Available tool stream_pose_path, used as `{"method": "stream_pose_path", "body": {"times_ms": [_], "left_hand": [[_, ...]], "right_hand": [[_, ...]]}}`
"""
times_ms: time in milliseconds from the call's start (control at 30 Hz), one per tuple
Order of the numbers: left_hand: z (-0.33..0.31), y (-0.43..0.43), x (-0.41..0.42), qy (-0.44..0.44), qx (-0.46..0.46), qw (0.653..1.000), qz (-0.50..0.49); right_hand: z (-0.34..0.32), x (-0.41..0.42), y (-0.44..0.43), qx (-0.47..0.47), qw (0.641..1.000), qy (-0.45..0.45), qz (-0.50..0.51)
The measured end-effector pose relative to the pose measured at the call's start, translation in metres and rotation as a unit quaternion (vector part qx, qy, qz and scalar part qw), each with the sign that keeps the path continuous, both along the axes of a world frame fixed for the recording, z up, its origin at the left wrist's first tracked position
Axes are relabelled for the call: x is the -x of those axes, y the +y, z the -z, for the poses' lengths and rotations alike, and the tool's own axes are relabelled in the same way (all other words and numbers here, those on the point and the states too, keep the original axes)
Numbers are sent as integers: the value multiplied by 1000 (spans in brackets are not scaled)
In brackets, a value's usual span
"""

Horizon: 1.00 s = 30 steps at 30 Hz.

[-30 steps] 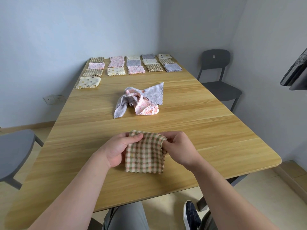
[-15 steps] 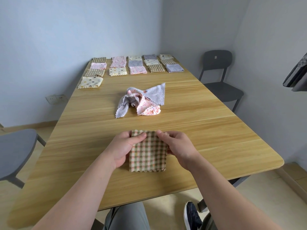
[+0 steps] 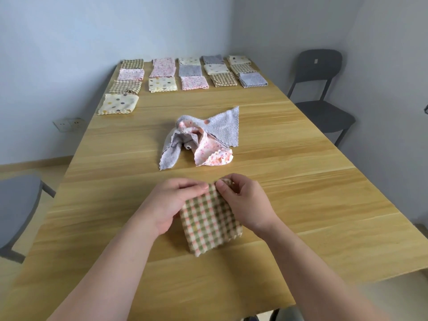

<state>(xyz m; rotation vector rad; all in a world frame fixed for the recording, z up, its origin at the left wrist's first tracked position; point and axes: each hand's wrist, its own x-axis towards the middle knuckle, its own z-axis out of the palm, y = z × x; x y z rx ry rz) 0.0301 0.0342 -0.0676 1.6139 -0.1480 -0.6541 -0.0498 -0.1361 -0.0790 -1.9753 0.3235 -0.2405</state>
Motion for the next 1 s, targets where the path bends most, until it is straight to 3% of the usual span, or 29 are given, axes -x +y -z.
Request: {"method": "stream_pose_path", "body": {"times_ms": [200, 333, 467, 533, 767, 867, 1000], "left_hand": [[-59, 5, -31, -60, -80, 995, -14], [-140, 36, -36, -59, -122, 990, -40], [-209, 83, -25, 7, -114, 993, -3], [-239, 115, -15, -9, -123, 992, 10], [-282, 239, 5, -55, -121, 990, 36], [-289, 292, 3, 24, -29, 999, 12], [-298, 373, 12, 177, 99, 978, -41]], "right_hand": [[-55, -37, 6, 117, 993, 11, -20], [-137, -53, 24, 107, 993, 28, -42], [-211, -58, 49, 109, 990, 51, -79], [-240, -56, 72, 109, 986, 45, -118], [-271, -42, 185, 120, 982, 23, -140], [-276, -38, 242, 106, 989, -3, -99], [-292, -32, 339, 79, 995, -11, -52]]}}
